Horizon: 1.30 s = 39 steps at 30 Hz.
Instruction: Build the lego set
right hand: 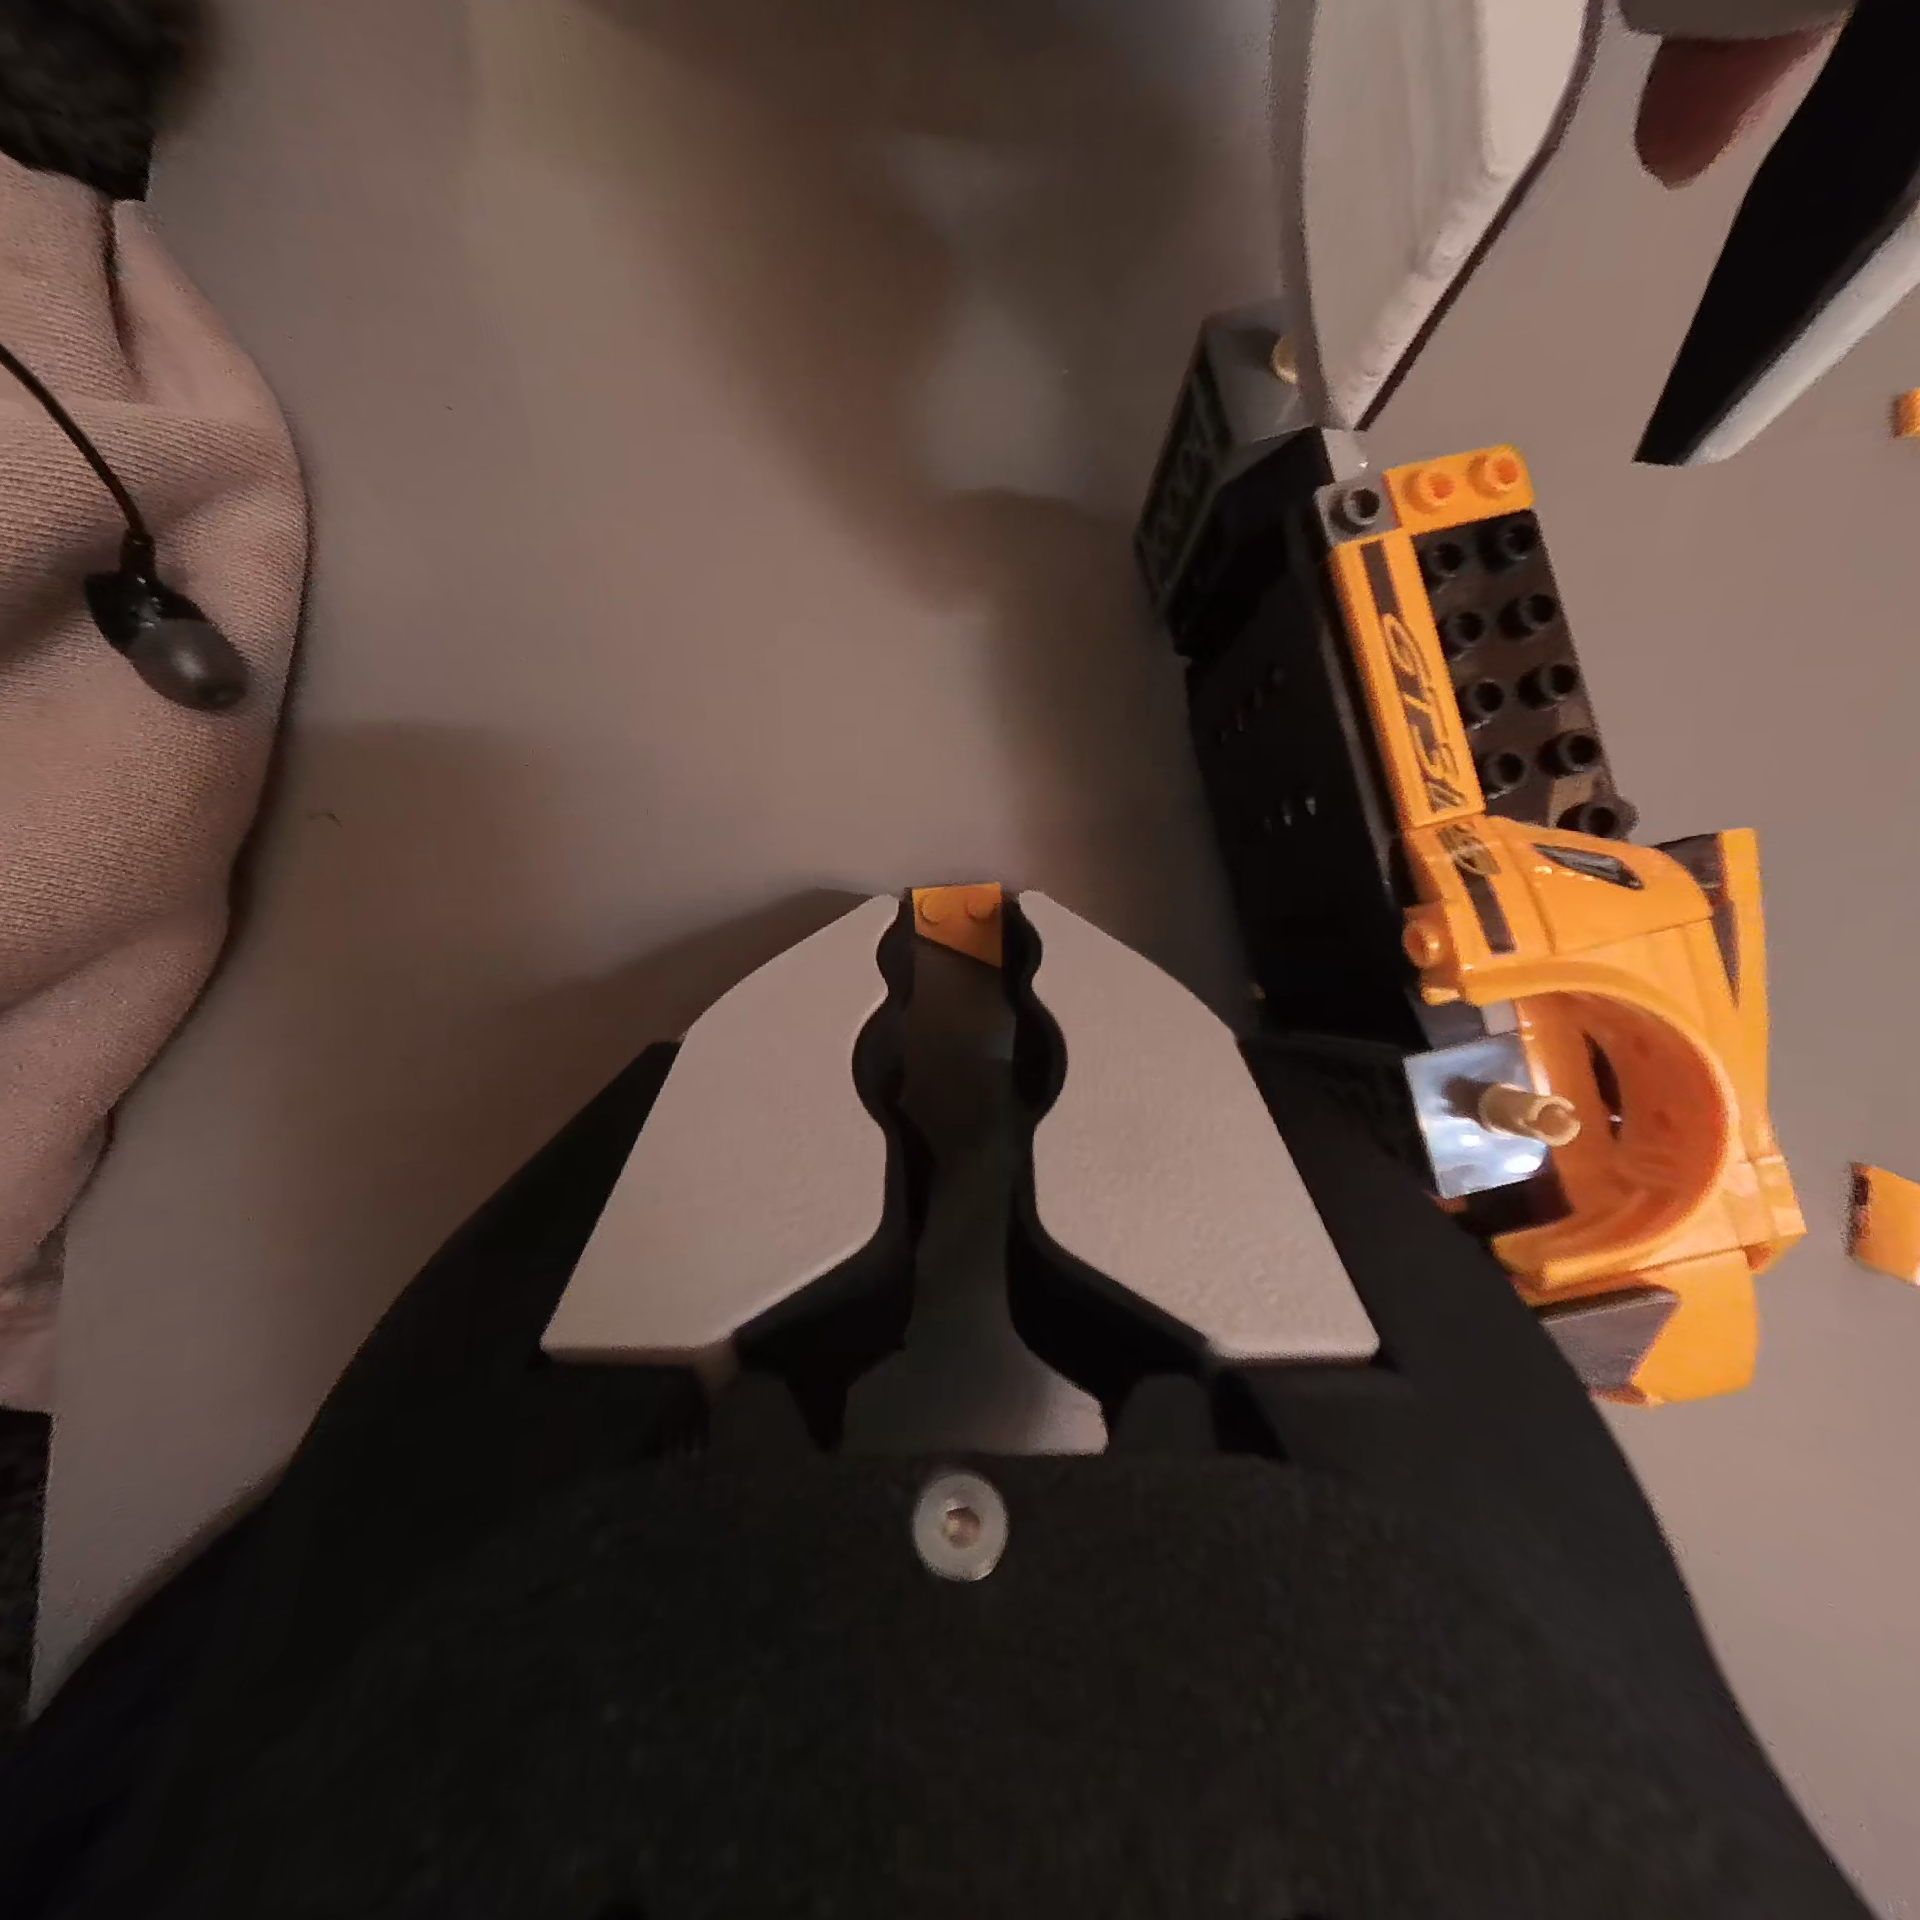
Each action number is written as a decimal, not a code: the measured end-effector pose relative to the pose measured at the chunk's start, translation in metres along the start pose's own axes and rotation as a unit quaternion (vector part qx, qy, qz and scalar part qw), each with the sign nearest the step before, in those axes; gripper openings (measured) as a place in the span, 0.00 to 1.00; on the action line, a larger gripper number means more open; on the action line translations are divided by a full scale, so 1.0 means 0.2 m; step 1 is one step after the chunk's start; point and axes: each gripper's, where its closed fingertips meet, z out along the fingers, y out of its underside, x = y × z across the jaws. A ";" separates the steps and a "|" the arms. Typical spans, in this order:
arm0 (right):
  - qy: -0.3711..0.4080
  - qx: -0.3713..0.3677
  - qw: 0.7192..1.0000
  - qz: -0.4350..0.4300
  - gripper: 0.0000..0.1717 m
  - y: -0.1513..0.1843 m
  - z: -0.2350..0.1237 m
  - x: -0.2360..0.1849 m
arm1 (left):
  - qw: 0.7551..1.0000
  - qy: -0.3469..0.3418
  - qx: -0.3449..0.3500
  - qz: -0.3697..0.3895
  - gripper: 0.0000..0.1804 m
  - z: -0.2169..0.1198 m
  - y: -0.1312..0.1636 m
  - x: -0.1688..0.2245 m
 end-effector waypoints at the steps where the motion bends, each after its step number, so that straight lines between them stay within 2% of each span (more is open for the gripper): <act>1: 0.000 -0.001 1.000 0.003 0.09 0.00 0.00 0.00 | 1.000 0.000 -0.001 0.000 0.18 0.00 0.00 0.00; 6: 0.000 0.000 1.000 -0.011 0.09 0.02 -0.02 -0.03 | 1.000 0.002 -0.001 0.004 0.18 0.00 0.00 0.01; 9: 0.003 0.025 1.000 -0.002 0.09 0.00 -0.08 -0.03 | 1.000 0.009 -0.004 0.002 0.19 0.01 0.00 0.02; 13: 0.015 0.056 0.998 0.000 0.09 -0.05 -0.19 -0.01 | 1.000 0.018 0.000 -0.015 0.29 0.05 -0.01 0.04; 15: 0.025 0.064 0.998 -0.007 0.09 -0.07 -0.23 0.01 | 0.999 0.018 0.004 -0.027 0.30 0.07 -0.01 0.04; 18: 0.036 0.076 0.996 -0.016 0.09 -0.11 -0.28 0.03 | 0.999 0.018 -0.007 -0.028 0.26 0.10 0.01 0.04; 21: 0.049 0.083 0.995 -0.020 0.09 -0.14 -0.31 0.06 | 1.000 -0.001 -0.023 -0.010 0.18 0.11 0.03 0.02; 28: 0.079 0.092 0.993 -0.012 0.09 -0.18 -0.36 0.15 | 0.999 0.002 -0.034 0.022 0.17 0.08 0.05 0.03; 33: 0.089 0.074 0.993 0.027 0.09 -0.18 -0.41 0.24 | 0.999 0.015 -0.030 0.032 0.17 0.06 0.06 0.03; 39: 0.083 0.048 0.995 0.029 0.09 -0.22 -0.41 0.31 | 0.999 0.027 -0.025 0.035 0.17 0.05 0.07 0.03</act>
